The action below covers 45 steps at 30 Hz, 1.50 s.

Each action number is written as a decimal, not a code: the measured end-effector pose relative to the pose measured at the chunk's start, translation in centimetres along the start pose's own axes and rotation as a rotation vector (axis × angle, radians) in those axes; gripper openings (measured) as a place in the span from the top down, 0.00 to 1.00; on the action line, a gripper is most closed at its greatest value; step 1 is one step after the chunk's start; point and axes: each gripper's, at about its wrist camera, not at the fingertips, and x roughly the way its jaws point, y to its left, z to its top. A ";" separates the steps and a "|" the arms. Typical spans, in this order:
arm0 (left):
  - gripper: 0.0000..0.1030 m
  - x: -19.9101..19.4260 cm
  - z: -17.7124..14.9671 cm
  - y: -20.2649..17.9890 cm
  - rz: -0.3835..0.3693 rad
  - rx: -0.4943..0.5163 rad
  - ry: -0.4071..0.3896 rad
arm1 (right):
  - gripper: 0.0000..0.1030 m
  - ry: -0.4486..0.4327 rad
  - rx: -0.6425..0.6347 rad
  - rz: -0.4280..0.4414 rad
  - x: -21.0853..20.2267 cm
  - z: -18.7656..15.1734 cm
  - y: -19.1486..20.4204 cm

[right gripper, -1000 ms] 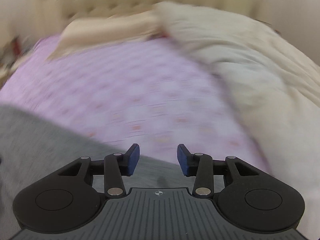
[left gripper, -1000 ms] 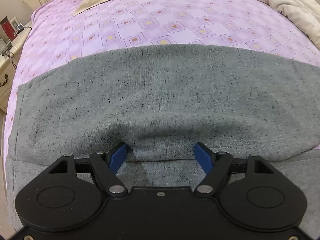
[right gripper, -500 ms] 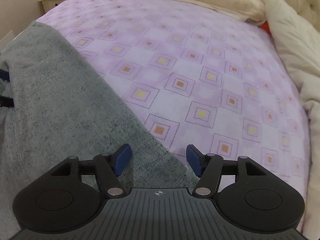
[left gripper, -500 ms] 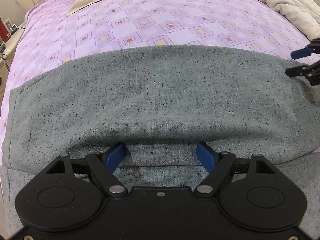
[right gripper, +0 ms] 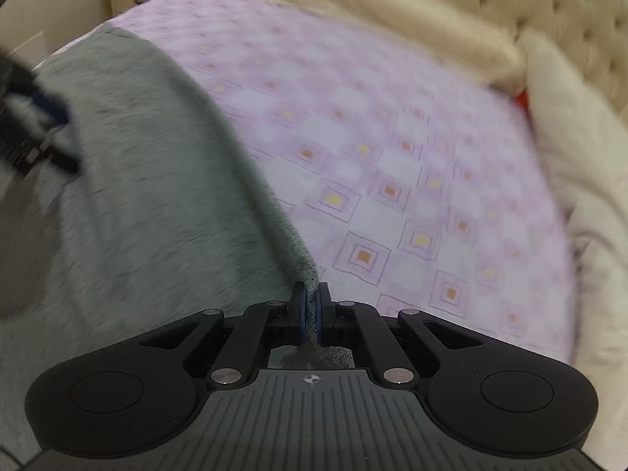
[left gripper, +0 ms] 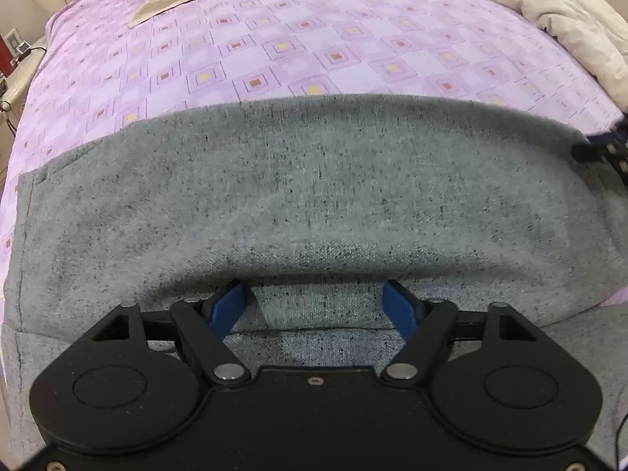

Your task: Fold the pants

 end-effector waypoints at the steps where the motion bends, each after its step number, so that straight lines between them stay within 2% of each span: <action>1: 0.28 -0.4 0.2 0.1 -0.006 -0.005 -0.007 | 0.95 -0.017 -0.007 -0.004 -0.9 -0.2 0.7; 4: 0.28 -2.0 0.8 0.4 -0.038 -0.028 -0.035 | 0.95 -0.053 -0.051 -0.015 -3.4 -1.7 3.6; 9: 0.26 -3.9 1.7 0.4 -0.113 -0.063 -0.085 | 0.95 -0.050 -0.124 -0.032 -4.1 -3.5 7.5; 13: 0.22 -3.4 2.4 0.9 -0.206 -0.155 -0.046 | 0.95 -0.042 -0.167 -0.052 -3.8 -4.3 9.4; 15: 0.22 -3.1 2.6 1.1 -0.225 -0.194 -0.027 | 0.95 -0.041 -0.167 -0.061 -3.7 -4.5 9.8; 20: 0.21 -1.2 3.2 1.5 -0.179 -0.225 0.006 | 0.95 -0.053 -0.156 -0.074 -3.5 -4.7 10.2; 25: 0.21 0.0 4.5 2.8 -0.191 -0.310 0.027 | 0.95 -0.071 -0.151 -0.075 -3.6 -5.2 10.4; 30: 0.22 1.8 5.8 3.1 -0.155 -0.318 0.060 | 0.95 -0.085 -0.140 -0.069 -3.6 -5.8 10.6; 32: 0.31 2.6 5.8 3.0 -0.148 -0.314 0.098 | 0.95 -0.091 -0.127 -0.068 -3.6 -6.0 10.6; 34: 0.89 3.5 5.5 2.7 -0.153 -0.310 0.138 | 0.94 -0.100 -0.096 -0.070 -3.8 -6.2 10.6; 37: 0.89 2.1 4.0 3.0 -0.183 -0.338 0.086 | 0.93 -0.175 0.031 -0.066 -5.4 -6.8 9.6; 41: 0.89 -0.7 2.7 2.9 -0.193 -0.319 0.023 | 0.82 -0.307 0.324 -0.043 -9.0 -7.9 6.5; 45: 0.89 -2.6 2.1 2.9 -0.182 -0.303 -0.026 | 0.68 -0.350 0.612 -0.156 -10.4 -8.7 1.9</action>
